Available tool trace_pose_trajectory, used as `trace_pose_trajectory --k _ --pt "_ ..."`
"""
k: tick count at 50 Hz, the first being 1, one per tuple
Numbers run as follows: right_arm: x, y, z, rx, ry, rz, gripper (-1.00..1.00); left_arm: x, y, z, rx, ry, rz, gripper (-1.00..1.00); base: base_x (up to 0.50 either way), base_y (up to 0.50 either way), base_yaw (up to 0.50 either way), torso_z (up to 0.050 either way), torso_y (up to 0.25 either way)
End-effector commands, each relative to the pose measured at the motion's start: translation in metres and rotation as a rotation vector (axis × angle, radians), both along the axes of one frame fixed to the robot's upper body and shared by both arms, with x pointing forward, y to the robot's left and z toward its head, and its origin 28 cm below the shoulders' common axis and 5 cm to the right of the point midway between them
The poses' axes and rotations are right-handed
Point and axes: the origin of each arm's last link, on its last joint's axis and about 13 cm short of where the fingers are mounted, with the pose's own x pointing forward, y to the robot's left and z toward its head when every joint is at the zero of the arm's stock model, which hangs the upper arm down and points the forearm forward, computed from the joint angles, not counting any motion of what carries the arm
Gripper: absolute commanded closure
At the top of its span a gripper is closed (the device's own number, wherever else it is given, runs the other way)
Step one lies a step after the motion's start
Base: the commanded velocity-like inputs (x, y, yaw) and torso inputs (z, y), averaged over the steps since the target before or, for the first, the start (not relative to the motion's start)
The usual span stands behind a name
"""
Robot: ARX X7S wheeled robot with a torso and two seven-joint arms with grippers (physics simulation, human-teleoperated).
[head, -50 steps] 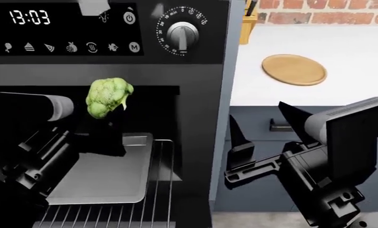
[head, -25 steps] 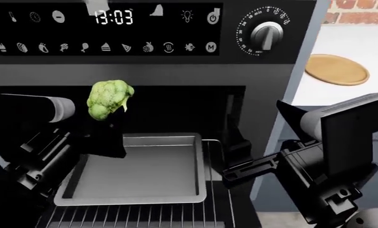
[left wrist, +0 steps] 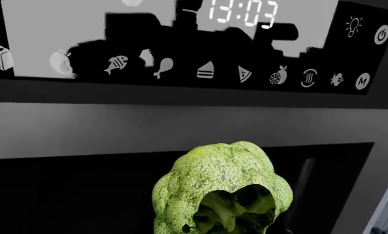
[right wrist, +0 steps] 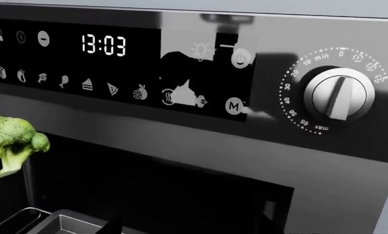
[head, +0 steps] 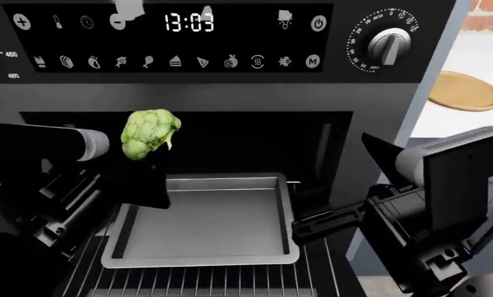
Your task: Place the broccoli on the rack of the oven.
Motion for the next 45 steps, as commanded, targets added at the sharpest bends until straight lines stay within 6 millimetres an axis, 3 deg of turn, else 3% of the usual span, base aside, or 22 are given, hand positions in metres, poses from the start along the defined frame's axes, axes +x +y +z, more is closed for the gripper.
trace_pose_trajectory --k 1,10,25,45 --pt "-0.002 -0.001 -0.003 0.009 -0.002 -0.002 -1.00 0.004 -0.007 -0.002 0.026 0.021 -0.026 1.00 0.00 0.00 0.00 0.000 0.000" --pt "-0.005 -0.003 -0.003 0.011 -0.015 -0.002 -1.00 0.013 -0.018 -0.016 0.064 0.099 -0.057 1.00 0.00 0.00 0.00 0.000 0.000" --pt "-0.001 -0.004 -0.007 0.014 -0.013 0.007 -1.00 0.032 -0.019 -0.032 0.089 0.224 -0.038 1.00 0.00 0.00 0.00 0.000 0.001" --pt "0.003 -0.005 -0.009 0.020 -0.026 0.016 -1.00 0.041 -0.024 -0.062 0.116 0.364 -0.037 1.00 0.00 0.00 0.00 0.000 0.000"
